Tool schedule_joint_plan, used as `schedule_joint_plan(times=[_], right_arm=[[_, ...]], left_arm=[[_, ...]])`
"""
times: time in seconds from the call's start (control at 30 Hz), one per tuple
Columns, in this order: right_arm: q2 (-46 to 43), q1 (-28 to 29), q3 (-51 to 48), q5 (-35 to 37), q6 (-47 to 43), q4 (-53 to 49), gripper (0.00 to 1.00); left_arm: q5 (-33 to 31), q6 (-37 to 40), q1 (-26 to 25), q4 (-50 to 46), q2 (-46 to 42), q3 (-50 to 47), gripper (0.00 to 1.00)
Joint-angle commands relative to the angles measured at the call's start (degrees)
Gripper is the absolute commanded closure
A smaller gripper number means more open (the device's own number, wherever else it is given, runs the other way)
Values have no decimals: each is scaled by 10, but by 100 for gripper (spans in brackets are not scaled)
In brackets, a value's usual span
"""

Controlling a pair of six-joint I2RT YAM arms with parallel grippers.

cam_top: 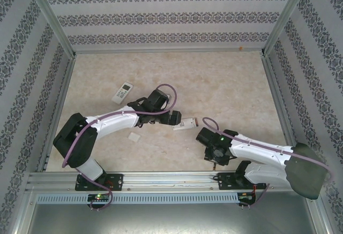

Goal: Load the batteries into the remote control

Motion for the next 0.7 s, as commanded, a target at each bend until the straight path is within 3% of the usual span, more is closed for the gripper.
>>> schedule_joint_plan(times=[0.0,0.1,0.2,0.33,0.43,0.67], right_arm=[[-10,23,-23,-84,49,-3,60],[-44,31,-21,-86,50,-40,52],[-74,32,-31,-98,49,-64,52],[-106,34,-41,-82,48,-81,60],[-103,33,-44,-70,39,-56,74],[-86,30,-2,-16,-28,-54,85]], left_arm=[[-12,5,3,3,-8,-1,2],[-9,6,3,4,-7,4,2],[-7,4,3,9,-4,6,1],[-5,-2,3,11,1,3,1],[-2,-8,3,19,2,-3,1],[-3,-5,3,16,2,-3,0]])
